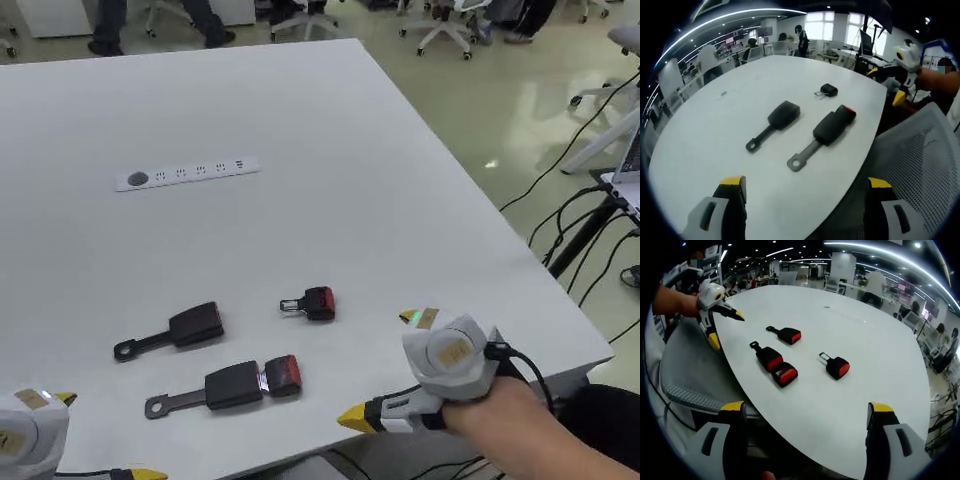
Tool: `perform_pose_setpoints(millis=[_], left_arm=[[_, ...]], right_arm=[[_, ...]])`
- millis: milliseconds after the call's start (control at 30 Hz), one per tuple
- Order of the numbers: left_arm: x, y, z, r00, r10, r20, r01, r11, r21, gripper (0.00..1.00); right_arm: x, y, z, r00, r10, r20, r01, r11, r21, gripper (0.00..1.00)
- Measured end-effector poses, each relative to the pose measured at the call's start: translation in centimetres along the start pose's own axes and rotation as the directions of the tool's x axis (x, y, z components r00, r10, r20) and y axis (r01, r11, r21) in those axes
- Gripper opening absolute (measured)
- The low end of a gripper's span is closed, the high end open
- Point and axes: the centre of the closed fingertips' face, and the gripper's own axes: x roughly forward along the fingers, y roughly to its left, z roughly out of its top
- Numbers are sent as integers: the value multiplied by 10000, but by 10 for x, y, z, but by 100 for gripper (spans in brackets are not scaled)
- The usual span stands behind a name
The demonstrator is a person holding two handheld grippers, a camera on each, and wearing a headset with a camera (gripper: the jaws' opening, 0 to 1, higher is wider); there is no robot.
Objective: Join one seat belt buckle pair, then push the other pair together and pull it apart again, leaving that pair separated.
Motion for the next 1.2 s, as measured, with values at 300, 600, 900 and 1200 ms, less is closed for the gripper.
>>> perform_pose_setpoints(millis=[300, 600, 900, 1200], left_arm=[[3, -6, 17, 9994, 111, 330, -111, 9999, 9, 99], [-2, -6, 12, 9991, 274, 327, -274, 9996, -10, 100], [-14, 4, -2, 9977, 652, 201, -645, 9973, -361, 100], [-18, 5, 0, 9941, 983, 451, -941, 9918, -866, 99]], right_arm=[[-6, 8, -8, 9995, 273, -139, -272, 9996, 58, 100], [-11, -5, -8, 9998, 127, -121, -127, 9999, -21, 100], [-2, -2, -4, 9991, 265, -330, -279, 9987, -429, 100], [12, -4, 3, 9975, 551, -448, -576, 9968, -563, 100]])
